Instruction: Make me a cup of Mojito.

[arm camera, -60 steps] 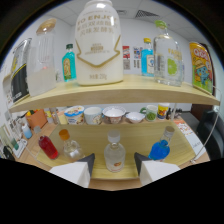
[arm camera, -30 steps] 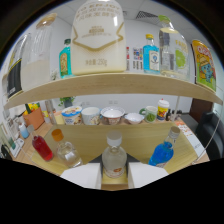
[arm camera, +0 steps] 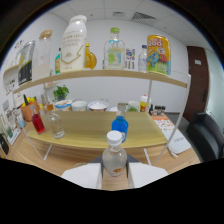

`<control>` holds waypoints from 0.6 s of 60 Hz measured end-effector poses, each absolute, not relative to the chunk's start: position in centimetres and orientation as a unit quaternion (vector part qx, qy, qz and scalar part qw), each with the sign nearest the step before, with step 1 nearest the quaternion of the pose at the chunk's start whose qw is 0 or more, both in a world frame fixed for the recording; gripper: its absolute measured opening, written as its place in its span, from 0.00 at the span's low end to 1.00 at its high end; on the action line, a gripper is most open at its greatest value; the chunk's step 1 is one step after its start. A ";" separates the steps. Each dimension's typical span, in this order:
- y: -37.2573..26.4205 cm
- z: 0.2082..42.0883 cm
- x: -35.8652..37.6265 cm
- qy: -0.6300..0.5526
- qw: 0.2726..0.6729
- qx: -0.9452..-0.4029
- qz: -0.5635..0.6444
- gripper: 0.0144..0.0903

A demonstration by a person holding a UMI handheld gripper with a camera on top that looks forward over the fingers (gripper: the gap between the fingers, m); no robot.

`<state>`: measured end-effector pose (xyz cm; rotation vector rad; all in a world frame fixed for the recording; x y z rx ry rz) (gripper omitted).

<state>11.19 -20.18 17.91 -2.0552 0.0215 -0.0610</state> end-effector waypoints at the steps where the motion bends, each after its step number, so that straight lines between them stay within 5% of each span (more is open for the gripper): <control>1: -20.5 17.4 11.6 0.010 0.512 -0.858 -0.031 0.26; 19: -21.9 14.8 15.8 -0.109 0.481 -0.843 -0.214 0.26; 36: -20.0 18.5 14.7 -0.332 0.445 -0.717 -0.422 0.26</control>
